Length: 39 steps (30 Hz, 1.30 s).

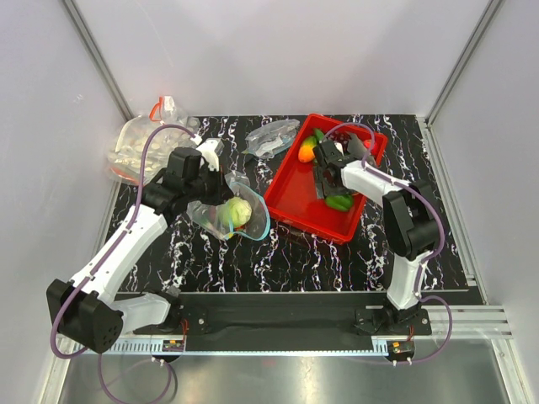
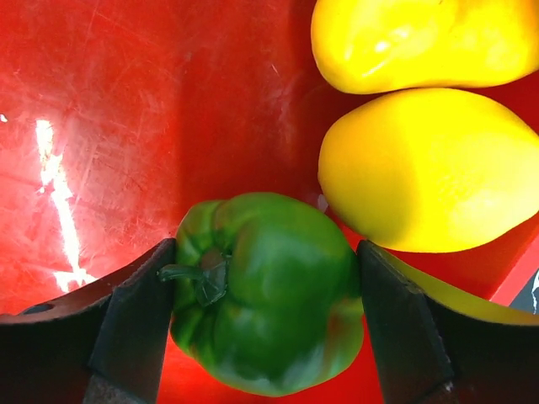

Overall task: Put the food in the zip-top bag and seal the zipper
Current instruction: Pick up the fake vegetable from the bin, then place the fake vegetable in the zipper food storage bag.

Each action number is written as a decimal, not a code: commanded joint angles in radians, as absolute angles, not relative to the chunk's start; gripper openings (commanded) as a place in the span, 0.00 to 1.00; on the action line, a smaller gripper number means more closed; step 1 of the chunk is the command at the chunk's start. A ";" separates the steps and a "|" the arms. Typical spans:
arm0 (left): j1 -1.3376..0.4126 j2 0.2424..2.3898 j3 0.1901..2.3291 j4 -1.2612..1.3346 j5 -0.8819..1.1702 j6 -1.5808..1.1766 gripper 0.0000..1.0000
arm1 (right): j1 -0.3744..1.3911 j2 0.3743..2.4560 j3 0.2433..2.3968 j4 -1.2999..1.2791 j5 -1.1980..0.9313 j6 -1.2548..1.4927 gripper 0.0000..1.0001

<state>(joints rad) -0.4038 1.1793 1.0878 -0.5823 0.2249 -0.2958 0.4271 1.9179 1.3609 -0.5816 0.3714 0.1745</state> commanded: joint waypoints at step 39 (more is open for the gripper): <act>-0.403 1.121 1.132 -0.347 0.707 -0.753 0.00 | 0.739 1.457 1.006 0.304 -0.381 0.439 0.27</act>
<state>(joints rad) -0.3908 1.1954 1.1717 -0.5488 0.4892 -0.5709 0.7284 1.4887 1.0386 0.1898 -0.4591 0.4149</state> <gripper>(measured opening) 0.012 0.833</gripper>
